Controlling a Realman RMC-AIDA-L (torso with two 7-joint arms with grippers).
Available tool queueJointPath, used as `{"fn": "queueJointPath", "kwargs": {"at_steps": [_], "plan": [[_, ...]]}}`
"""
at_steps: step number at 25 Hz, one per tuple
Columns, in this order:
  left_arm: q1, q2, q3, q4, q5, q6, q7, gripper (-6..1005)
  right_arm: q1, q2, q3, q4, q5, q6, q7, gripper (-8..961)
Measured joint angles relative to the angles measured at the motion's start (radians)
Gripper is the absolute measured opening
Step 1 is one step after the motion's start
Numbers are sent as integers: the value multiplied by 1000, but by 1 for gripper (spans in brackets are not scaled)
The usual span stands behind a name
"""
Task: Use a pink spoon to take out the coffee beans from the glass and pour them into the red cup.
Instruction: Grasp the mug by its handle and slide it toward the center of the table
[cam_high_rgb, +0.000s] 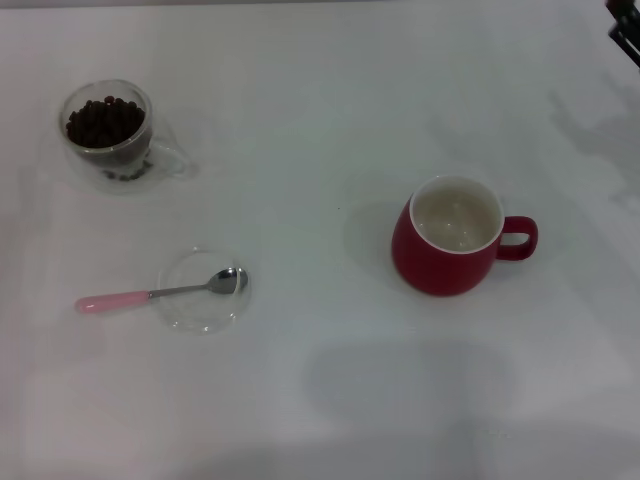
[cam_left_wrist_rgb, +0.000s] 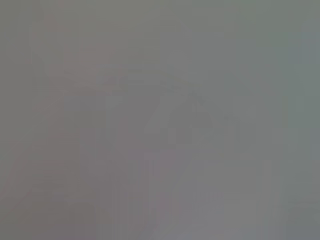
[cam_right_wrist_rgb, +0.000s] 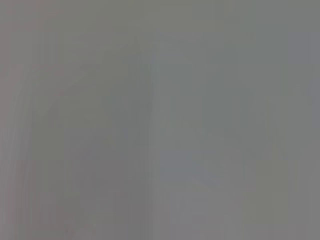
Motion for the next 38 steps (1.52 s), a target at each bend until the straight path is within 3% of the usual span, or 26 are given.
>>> {"fn": "queueJointPath", "kwargs": {"at_steps": [2,9,13,20,25,33,38], "plan": [[0,-1,0,-3,0,-1,0,740,-18,-17,-6,0,-11,3,29,872],[-4,4,0,-38,-5,-13,-5,741,-36,-104,-8,0,-199,-29,200,871],[-7,4,0,-38,-11,-21,-16,741,-53,-129,-8,-1,-320,-66,249,870],[-10,7,0,-32,-24,-59,-13,741,-86,-125,-8,2,-461,-99,262,869],[-11,9,0,-26,-44,-65,-9,741,-112,-115,-6,1,-479,-96,250,868],[-25,7,0,-14,-92,-62,-13,741,-122,-125,-32,14,-513,-87,262,867],[-45,6,0,-15,-93,-64,-12,740,-130,-119,-45,20,-535,-87,264,866]]}}
